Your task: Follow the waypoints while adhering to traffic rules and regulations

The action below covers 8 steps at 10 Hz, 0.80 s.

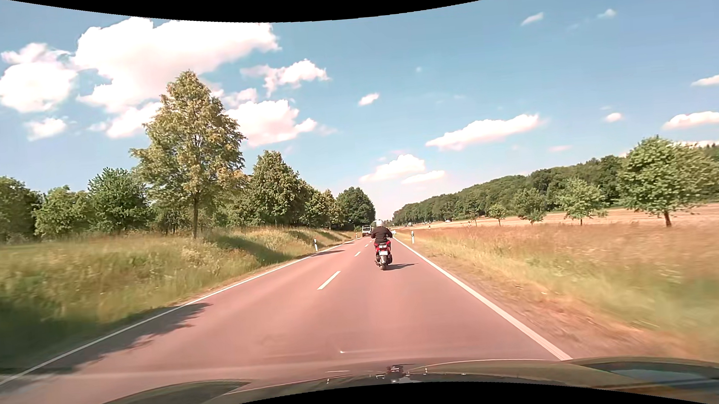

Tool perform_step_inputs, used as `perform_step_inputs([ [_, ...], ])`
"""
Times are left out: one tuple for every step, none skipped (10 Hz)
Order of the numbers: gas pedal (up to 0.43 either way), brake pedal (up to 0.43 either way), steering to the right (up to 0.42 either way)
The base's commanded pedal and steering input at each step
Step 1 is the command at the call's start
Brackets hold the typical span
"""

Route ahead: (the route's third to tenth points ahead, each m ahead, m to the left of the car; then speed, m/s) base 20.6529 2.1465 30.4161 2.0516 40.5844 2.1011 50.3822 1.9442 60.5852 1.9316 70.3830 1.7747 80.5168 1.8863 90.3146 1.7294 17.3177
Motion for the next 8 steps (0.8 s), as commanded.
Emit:
perform_step_inputs([
  [0.157,0.012,0.0],
  [0.157,0.012,0.0],
  [0.157,0.012,0.0],
  [0.157,0.012,0.0],
  [0.157,0.012,0.0],
  [0.157,0.012,0.0],
  [0.157,0.012,0.0],
  [0.177,0.012,0.0],
])
